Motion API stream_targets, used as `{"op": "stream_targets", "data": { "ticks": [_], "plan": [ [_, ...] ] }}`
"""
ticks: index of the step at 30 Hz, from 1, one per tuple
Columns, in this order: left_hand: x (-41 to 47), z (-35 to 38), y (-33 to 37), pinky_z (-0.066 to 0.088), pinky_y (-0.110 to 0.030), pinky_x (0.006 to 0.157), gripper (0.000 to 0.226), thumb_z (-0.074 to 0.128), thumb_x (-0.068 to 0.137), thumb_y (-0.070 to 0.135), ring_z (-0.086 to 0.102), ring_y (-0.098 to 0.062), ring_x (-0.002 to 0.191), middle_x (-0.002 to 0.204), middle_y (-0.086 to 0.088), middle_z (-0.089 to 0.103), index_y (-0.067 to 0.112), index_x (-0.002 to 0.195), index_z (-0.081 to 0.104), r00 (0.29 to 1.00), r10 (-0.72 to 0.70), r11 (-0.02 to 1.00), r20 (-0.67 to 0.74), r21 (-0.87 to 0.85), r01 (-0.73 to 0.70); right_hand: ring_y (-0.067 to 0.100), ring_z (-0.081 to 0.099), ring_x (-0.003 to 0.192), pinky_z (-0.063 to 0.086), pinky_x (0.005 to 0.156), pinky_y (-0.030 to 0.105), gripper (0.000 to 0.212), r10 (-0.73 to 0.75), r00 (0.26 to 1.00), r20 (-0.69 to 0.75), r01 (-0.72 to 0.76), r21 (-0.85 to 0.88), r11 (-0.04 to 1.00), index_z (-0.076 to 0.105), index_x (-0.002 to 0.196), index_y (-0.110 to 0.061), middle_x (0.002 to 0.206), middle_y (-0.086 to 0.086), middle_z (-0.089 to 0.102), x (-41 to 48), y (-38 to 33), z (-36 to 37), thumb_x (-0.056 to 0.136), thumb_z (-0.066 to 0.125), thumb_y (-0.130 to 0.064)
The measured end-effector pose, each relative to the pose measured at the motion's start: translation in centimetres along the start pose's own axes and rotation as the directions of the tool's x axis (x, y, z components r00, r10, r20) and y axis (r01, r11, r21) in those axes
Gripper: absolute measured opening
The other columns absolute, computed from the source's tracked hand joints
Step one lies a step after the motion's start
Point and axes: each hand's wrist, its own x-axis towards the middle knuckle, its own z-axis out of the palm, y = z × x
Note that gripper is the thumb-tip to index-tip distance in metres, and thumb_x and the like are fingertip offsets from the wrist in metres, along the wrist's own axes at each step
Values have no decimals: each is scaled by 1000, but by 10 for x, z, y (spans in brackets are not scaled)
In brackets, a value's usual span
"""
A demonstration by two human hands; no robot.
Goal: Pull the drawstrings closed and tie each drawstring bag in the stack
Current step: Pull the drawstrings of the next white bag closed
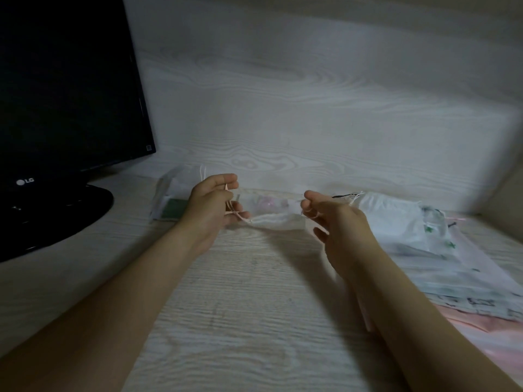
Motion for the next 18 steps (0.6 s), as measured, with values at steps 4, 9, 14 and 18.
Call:
{"op": "stream_targets", "data": {
  "ticks": [4, 9, 14, 18],
  "plan": [
    [1, -3, 0, 47, -29, 55, 44, 42, 100, -15, 50, -12, 60, 133, -10, 63, 11, 127, 66, 999, 18, 999, 44, 34, -19, 9, 72, 97, 46, 93, 30, 29, -85, 995, -48, 86, 19, 996, 76, 112, -16, 86, -1, 73, -1, -3, 0, 96, 55, -2],
    [2, -4, -4, 31, -26, 55, 45, 45, 98, -12, 42, -8, 57, 129, -6, 68, 20, 117, 71, 991, 52, 986, 126, 151, -71, 24, 70, 70, 60, 88, 44, 31, -37, 996, 79, 2, 399, 917, 62, 122, -6, 77, 5, 56, 2, -7, 0, 101, 42, 6],
    [2, -6, -7, 48, -14, 77, 45, 46, 101, -6, 63, 3, 81, 115, 9, 76, 25, 110, 76, 950, 193, 858, 247, 426, -286, 10, 45, 54, 43, 60, 24, 35, -280, 957, 71, 288, -251, 924, 69, 116, -15, 77, 6, 67, 3, 4, -1, 98, 45, 4],
    [-3, -9, -12, 49, -14, 100, 46, 43, 100, -10, 66, -1, 110, 107, 11, 75, 22, 98, 76, 859, 359, 531, 365, 677, -509, 10, 62, 63, 49, 59, 29, 34, -427, 878, 218, 461, -624, 631, 64, 116, -17, 72, 7, 70, 3, 17, 2, 93, 46, 1]
  ]
}}
